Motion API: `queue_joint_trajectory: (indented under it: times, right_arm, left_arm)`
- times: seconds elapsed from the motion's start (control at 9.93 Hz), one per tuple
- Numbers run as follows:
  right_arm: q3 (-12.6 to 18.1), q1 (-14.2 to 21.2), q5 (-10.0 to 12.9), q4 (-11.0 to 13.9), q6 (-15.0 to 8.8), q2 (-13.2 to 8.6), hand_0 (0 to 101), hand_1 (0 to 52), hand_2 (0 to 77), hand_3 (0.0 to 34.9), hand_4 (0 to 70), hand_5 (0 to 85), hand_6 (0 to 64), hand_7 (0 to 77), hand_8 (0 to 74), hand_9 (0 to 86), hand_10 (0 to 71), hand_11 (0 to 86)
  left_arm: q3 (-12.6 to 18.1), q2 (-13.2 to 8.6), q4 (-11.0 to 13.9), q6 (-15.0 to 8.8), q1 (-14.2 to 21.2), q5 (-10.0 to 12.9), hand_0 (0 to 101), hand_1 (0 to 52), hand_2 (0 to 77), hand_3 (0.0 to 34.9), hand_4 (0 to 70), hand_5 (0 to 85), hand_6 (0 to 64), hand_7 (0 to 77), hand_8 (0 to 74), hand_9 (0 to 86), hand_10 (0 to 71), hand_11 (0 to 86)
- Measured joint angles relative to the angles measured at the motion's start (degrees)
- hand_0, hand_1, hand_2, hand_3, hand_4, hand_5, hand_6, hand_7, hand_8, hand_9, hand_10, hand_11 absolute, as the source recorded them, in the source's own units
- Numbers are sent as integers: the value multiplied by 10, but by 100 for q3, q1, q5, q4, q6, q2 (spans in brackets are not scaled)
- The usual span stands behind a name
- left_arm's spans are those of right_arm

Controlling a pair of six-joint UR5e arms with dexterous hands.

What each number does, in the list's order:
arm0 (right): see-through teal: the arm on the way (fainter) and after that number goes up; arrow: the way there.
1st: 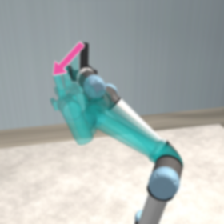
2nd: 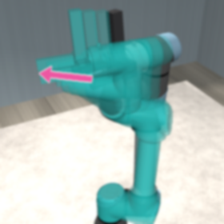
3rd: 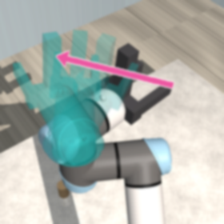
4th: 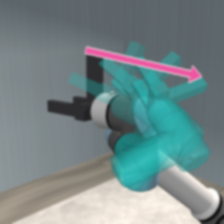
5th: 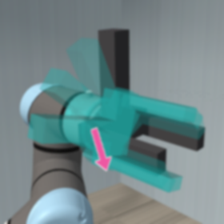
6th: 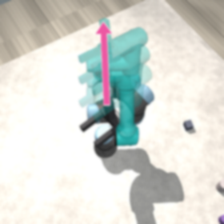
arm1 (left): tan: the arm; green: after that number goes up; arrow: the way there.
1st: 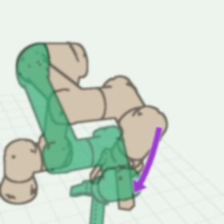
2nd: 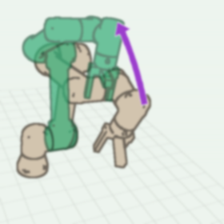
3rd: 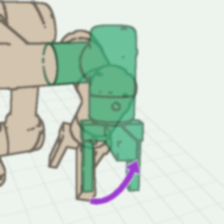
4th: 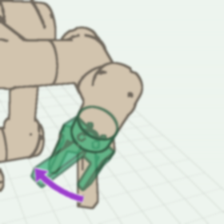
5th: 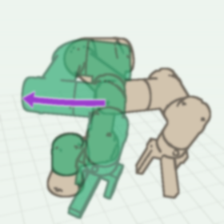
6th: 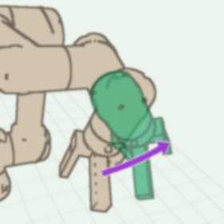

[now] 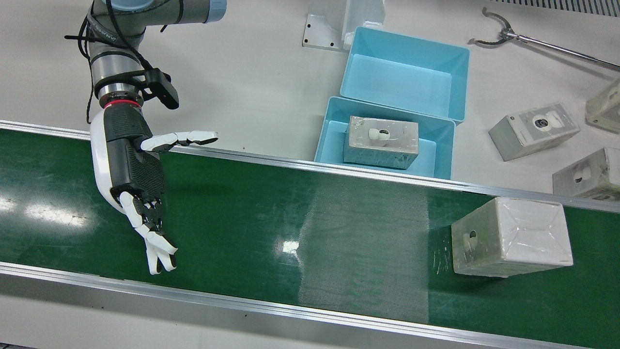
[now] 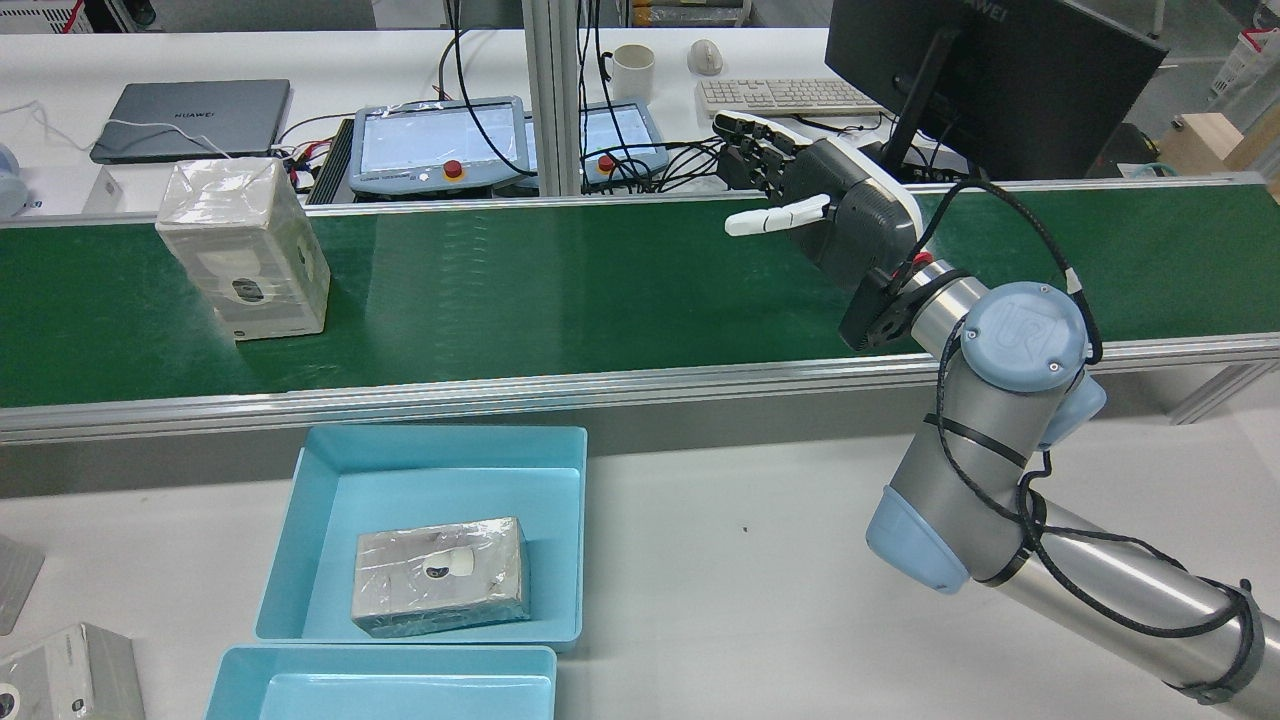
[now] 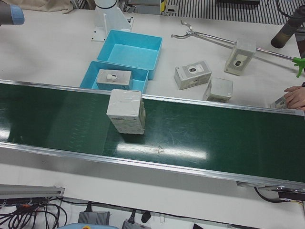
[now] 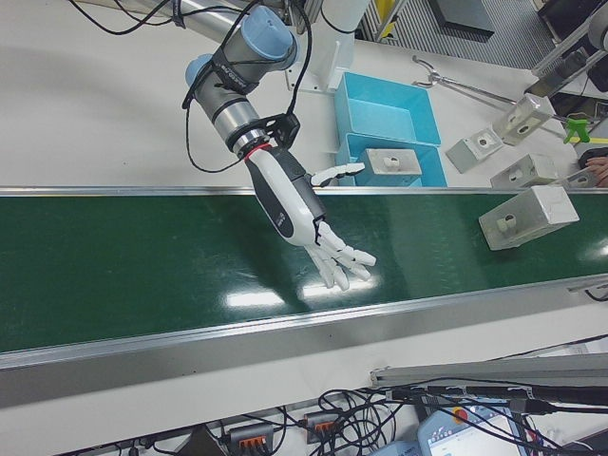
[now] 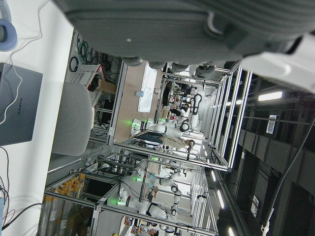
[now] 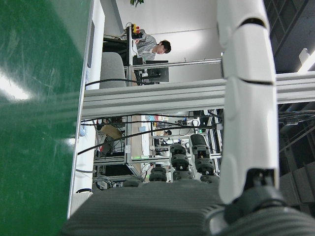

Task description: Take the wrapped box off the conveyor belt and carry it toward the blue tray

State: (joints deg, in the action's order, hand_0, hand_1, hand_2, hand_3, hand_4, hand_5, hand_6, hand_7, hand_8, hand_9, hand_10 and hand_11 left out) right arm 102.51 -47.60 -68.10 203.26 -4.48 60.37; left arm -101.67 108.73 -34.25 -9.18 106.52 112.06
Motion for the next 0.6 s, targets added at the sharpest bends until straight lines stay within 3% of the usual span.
queue_joint_trajectory:
  times: [0.2, 0.3, 0.6]
  right_arm:
    - [-31, 30, 4, -40, -19, 0, 494, 164, 109, 0, 87, 164, 33, 22, 11, 44, 0, 5]
    - [-96, 43, 4, -159, -25, -3, 488, 136, 87, 0, 87, 153, 33, 33, 5, 44, 0, 5]
    - [-381, 84, -13, -725, -30, -10, 487, 164, 104, 0, 98, 158, 38, 44, 11, 44, 0, 5]
  left_arm:
    - [0, 0, 0, 0, 0, 0, 0, 0, 11, 0, 0, 11, 5, 5, 5, 5, 0, 5]
    - [0, 0, 0, 0, 0, 0, 0, 0, 11, 0, 0, 11, 5, 5, 5, 5, 0, 5]
    - [0, 0, 0, 0, 0, 0, 0, 0, 11, 0, 0, 11, 5, 5, 5, 0, 5, 5]
